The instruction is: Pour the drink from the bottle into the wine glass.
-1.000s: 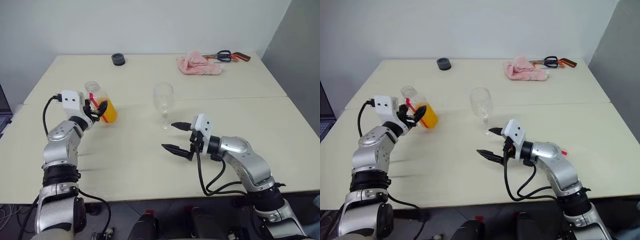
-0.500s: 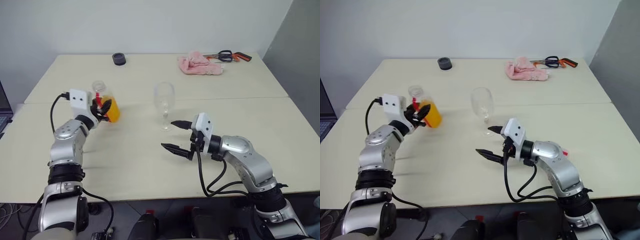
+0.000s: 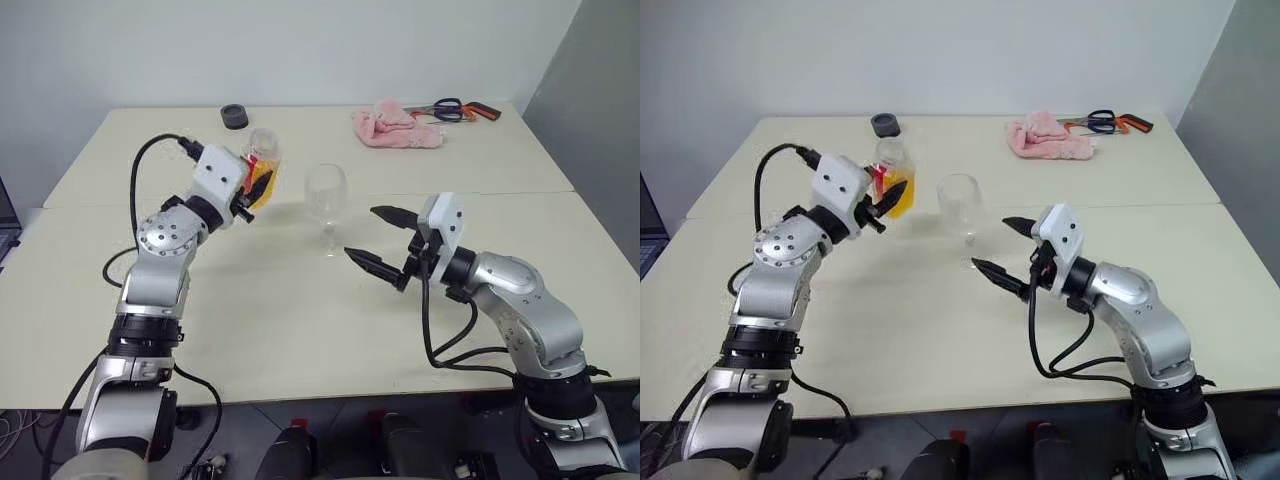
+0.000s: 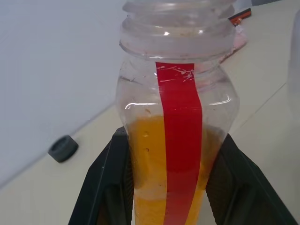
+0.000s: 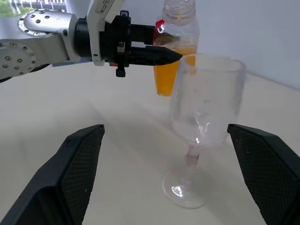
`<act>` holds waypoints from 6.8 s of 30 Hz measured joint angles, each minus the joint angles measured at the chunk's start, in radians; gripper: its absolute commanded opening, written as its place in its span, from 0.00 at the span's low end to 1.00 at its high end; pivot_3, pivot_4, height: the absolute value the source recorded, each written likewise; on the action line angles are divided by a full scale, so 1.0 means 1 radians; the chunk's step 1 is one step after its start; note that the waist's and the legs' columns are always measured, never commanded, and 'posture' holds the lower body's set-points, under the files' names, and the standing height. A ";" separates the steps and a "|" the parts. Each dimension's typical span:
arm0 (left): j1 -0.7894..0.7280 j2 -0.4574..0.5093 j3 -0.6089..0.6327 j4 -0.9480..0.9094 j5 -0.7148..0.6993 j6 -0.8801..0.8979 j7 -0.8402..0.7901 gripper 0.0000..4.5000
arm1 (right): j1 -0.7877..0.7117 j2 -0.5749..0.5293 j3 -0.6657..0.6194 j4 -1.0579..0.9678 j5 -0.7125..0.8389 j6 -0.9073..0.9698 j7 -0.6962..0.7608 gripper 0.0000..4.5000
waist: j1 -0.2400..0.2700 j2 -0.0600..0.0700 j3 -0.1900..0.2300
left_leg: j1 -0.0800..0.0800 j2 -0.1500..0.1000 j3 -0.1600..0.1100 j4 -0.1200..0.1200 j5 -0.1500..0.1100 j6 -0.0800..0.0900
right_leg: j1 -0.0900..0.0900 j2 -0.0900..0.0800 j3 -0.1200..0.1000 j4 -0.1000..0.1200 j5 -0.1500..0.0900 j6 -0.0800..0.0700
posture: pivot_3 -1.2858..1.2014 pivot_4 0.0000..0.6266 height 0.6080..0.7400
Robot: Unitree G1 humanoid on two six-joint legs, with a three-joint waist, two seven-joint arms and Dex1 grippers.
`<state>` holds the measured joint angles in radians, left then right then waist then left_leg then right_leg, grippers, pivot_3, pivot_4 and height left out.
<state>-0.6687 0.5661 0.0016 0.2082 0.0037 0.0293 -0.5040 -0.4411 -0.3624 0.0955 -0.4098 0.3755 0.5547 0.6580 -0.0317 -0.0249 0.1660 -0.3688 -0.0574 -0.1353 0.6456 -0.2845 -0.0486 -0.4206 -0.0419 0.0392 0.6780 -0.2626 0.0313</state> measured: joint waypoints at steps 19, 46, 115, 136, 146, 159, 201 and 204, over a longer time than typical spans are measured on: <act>-0.125 0.034 -0.126 0.191 0.303 -0.395 0.100 0.36 | -0.070 0.028 0.001 0.023 -0.002 0.033 -0.116 1.00 | 0.000 0.000 0.000 | -0.001 -0.001 0.000 0.000 0.000 0.000 | -0.001 0.000 0.000 0.000 0.000 0.000 | 0.52 0.24 1.00; -0.189 0.091 -0.164 0.269 0.533 -0.532 0.238 0.36 | -0.081 0.017 0.002 0.034 -0.011 0.072 -0.156 1.00 | -0.001 0.000 0.000 | -0.002 -0.001 0.000 0.001 0.000 0.000 | -0.002 0.000 0.000 0.001 0.000 0.000 | 0.52 0.24 1.00; -0.283 0.140 -0.252 0.423 0.688 -0.661 0.424 0.36 | 0.029 -0.086 -0.074 -0.028 0.118 0.035 -0.028 1.00 | -0.001 0.000 0.000 | -0.003 -0.002 0.000 0.002 0.000 0.001 | -0.002 0.000 0.000 0.002 0.000 0.000 | 0.52 0.24 1.00; -0.290 0.140 -0.253 0.425 0.688 -0.665 0.423 0.36 | 0.036 -0.086 -0.072 -0.041 0.118 0.044 -0.028 1.00 | -0.001 0.000 0.000 | -0.003 -0.002 0.000 0.002 0.000 0.000 | -0.002 0.001 0.000 0.003 0.000 0.000 | 0.52 0.24 1.00; -0.290 0.138 -0.252 0.424 0.685 -0.657 0.418 0.36 | 0.039 -0.085 -0.071 -0.041 0.119 0.044 -0.028 1.00 | -0.001 0.000 0.000 | -0.003 -0.002 0.000 0.003 0.000 0.001 | -0.002 0.001 0.000 0.003 0.000 0.000 | 0.52 0.24 1.00; -0.245 0.056 -0.190 0.361 0.468 -0.467 0.268 0.36 | 0.040 -0.056 -0.054 -0.041 0.118 0.041 -0.032 1.00 | -0.001 0.000 0.000 | -0.003 -0.002 0.000 0.004 0.000 0.000 | -0.002 0.001 0.000 0.003 0.000 0.000 | 0.52 0.24 1.00; 0.272 -0.161 0.305 -0.156 -0.276 0.376 0.162 0.60 | -0.099 -0.165 0.163 -0.073 0.086 0.177 0.092 1.00 | 0.003 -0.001 -0.001 | -0.009 -0.001 -0.001 0.017 0.000 0.001 | -0.001 0.000 -0.001 0.003 0.004 0.003 | 0.52 0.24 1.00; 0.276 -0.165 0.301 -0.155 -0.278 0.368 0.162 0.80 | -0.099 -0.168 0.162 -0.073 0.088 0.178 0.107 1.00 | 0.003 -0.001 -0.001 | -0.009 -0.001 -0.001 0.017 0.000 0.001 | -0.001 0.000 -0.001 0.003 0.004 0.003 | 0.52 0.24 1.00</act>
<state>-0.3929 0.4013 0.3024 0.0532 -0.2746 0.3976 -0.3417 -0.5402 -0.5307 0.2579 -0.4825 0.4634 0.7331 0.7649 -0.0288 -0.0263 0.1649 -0.3779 -0.0585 -0.1367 0.6626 -0.2849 -0.0479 -0.4220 -0.0420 0.0380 0.6807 -0.2588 0.0346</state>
